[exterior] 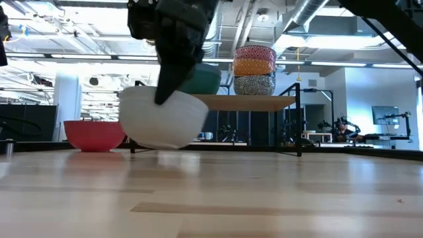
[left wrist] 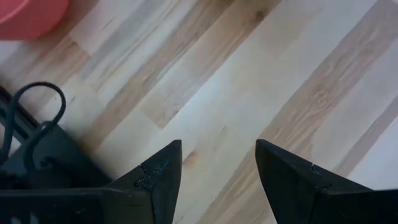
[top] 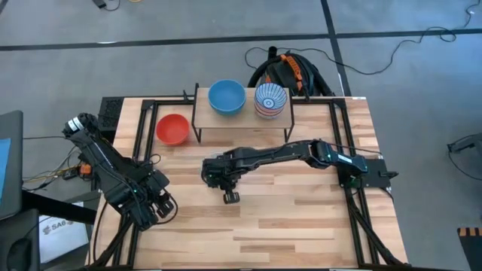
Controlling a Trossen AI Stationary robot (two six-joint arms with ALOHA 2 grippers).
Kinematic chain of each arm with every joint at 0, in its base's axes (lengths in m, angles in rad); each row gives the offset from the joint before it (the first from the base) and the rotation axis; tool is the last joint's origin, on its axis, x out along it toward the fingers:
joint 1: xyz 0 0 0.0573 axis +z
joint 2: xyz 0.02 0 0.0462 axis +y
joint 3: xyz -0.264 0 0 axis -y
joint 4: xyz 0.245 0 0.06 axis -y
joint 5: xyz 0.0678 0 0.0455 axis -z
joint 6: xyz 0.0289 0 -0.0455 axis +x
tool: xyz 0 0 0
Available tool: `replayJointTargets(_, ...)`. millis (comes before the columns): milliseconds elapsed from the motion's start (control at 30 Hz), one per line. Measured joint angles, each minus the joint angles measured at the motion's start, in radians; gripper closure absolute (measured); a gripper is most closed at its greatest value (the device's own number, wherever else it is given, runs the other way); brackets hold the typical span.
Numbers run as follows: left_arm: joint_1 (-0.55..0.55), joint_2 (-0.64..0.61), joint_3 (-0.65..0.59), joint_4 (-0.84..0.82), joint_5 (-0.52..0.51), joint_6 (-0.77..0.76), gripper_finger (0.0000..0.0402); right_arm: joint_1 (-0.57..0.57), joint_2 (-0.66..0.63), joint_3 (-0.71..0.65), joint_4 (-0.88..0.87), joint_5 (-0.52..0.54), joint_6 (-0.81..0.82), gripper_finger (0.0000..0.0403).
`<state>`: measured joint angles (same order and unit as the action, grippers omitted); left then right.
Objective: Place and stack bowls onto a shelf
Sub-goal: Stack the white bowl on top of the blue bowl
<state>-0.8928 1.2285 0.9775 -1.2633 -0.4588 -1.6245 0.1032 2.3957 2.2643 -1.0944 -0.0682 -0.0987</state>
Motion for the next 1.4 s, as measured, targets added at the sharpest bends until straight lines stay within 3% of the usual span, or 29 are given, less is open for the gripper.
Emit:
replayJointTargets(200, 0.0, 0.0, 0.0, 0.006, -0.023, 0.054, 0.0212, 0.06, -0.009, -0.01, -0.021, 0.044, 0.136, 0.0371)
replayJointTargets(567, 0.0, 0.0, 0.0, 0.079, -0.209, 0.114, 0.0212, 0.184, -0.006, -0.01, 0.072, 0.126, 0.406, 0.0366)
replayJointTargets(733, 0.0, 0.0, 0.0, 0.08, -0.239, 0.115, 0.0212, 0.213, 0.013, -0.009, 0.119, 0.166, 0.484, 0.0363)
replayJointTargets(900, 0.012, 0.0, 0.0, 0.089, -0.309, 0.075, 0.0212, 0.23, 0.013, -0.01, 0.121, 0.173, 0.517, 0.0363)
replayJointTargets(1033, 0.086, 0.0, 0.0, 0.107, -0.38, 0.033, 0.0212, 0.242, 0.015, -0.01, 0.147, 0.203, 0.472, 0.0363)
replayJointTargets(1233, 0.204, 0.0, 0.0, 0.143, -0.316, 0.164, 0.0212, 0.248, 0.014, -0.016, 0.158, 0.216, 0.441, 0.0355)
replayJointTargets(1400, 0.228, 0.0, 0.0, 0.161, -0.264, 0.206, 0.0212, 0.248, 0.015, -0.029, 0.155, 0.201, 0.446, 0.0327)
